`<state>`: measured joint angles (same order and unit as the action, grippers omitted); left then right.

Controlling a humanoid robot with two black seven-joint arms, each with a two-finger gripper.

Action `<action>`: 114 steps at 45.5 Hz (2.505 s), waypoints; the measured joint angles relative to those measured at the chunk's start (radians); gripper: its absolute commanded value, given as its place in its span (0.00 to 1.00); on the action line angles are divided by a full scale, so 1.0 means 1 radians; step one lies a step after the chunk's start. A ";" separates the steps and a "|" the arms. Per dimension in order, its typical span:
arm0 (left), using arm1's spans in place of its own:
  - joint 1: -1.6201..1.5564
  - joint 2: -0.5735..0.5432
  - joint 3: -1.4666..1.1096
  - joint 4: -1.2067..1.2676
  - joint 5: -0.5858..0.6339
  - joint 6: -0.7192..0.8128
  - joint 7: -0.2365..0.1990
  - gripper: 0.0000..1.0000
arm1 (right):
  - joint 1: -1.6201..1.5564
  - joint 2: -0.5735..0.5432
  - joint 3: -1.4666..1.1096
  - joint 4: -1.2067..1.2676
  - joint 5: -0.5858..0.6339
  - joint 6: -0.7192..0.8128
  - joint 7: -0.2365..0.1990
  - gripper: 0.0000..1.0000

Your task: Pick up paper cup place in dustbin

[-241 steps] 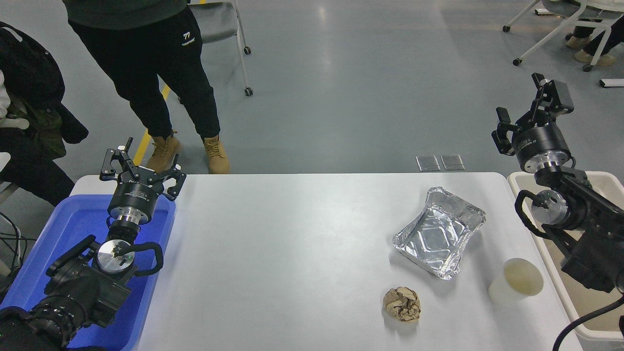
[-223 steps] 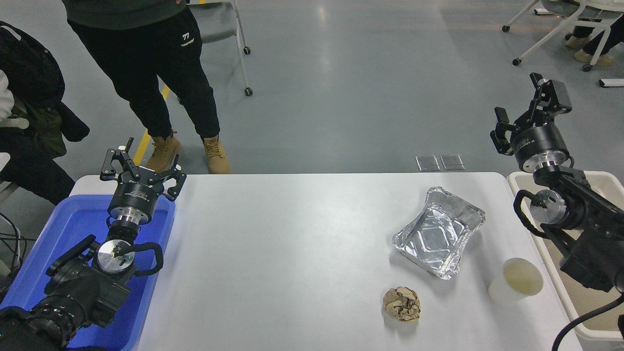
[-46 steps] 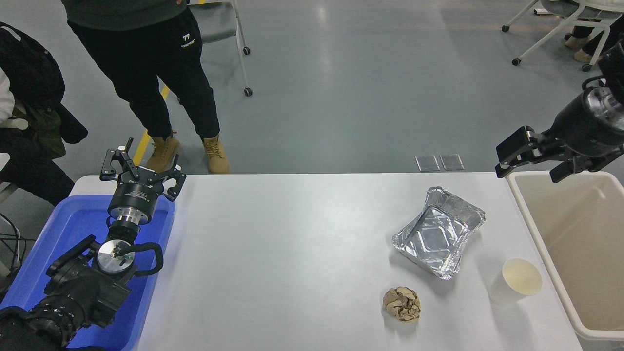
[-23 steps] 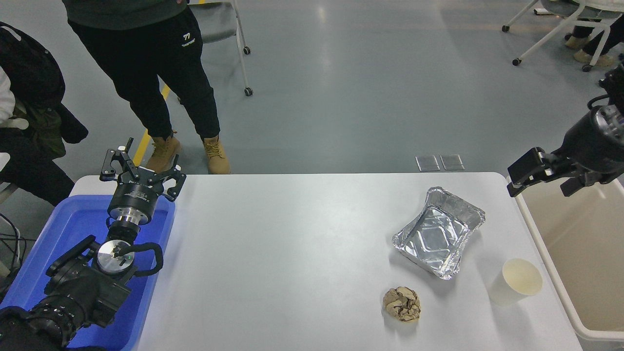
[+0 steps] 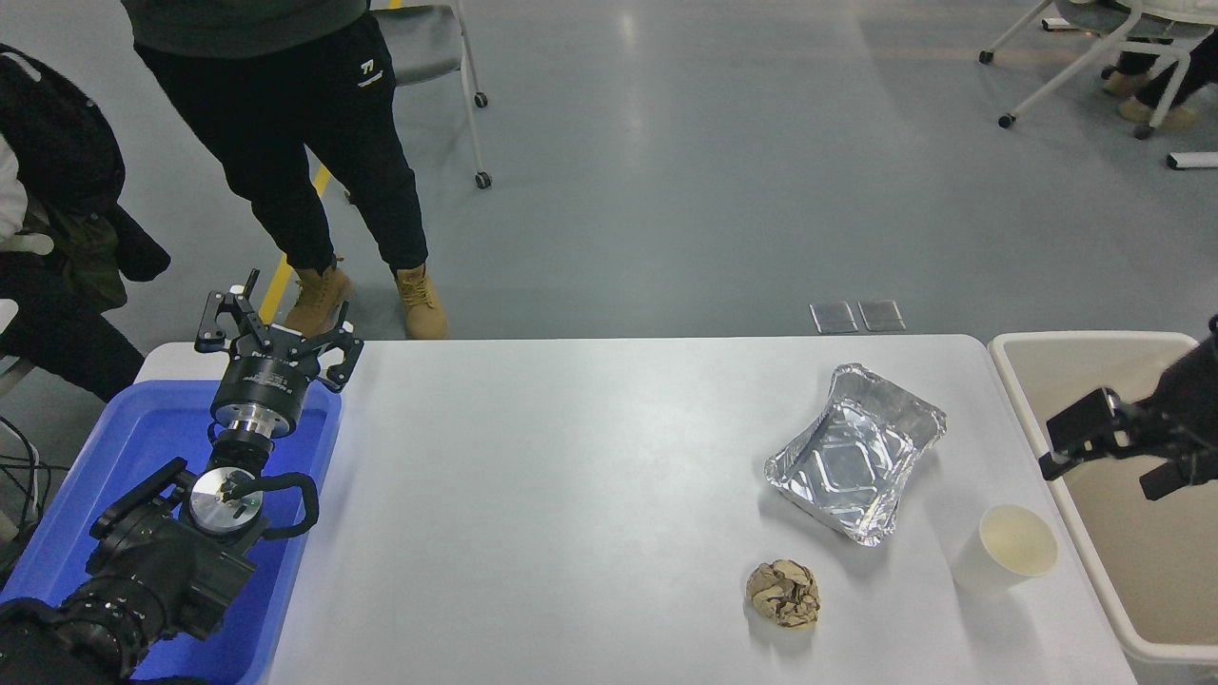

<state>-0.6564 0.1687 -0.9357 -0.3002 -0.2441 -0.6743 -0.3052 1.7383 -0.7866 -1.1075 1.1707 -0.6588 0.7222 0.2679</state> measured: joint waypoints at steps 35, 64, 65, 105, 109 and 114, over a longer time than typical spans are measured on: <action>0.000 0.000 0.000 0.000 0.000 0.000 0.000 0.99 | -0.418 0.034 0.217 -0.224 -0.007 -0.177 0.009 0.99; 0.000 0.000 0.000 0.000 0.000 0.001 0.000 0.99 | -0.587 0.153 0.290 -0.368 -0.015 -0.237 0.011 0.47; 0.000 0.000 0.000 0.000 0.000 0.001 0.000 0.99 | -0.590 0.155 0.291 -0.370 -0.019 -0.239 0.011 0.42; 0.000 0.000 0.000 0.000 0.000 -0.001 0.000 0.99 | -0.576 0.165 0.297 -0.369 -0.104 -0.253 0.047 0.00; 0.000 0.000 0.000 0.000 0.000 -0.001 0.000 0.99 | -0.562 0.161 0.294 -0.363 -0.105 -0.253 0.050 0.00; 0.000 0.000 0.000 0.000 0.000 -0.001 0.000 0.99 | -0.527 0.147 0.281 -0.345 -0.106 -0.249 0.052 0.00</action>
<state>-0.6567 0.1688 -0.9357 -0.3006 -0.2439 -0.6750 -0.3052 1.2116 -0.6401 -0.8263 0.8256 -0.7644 0.4730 0.3194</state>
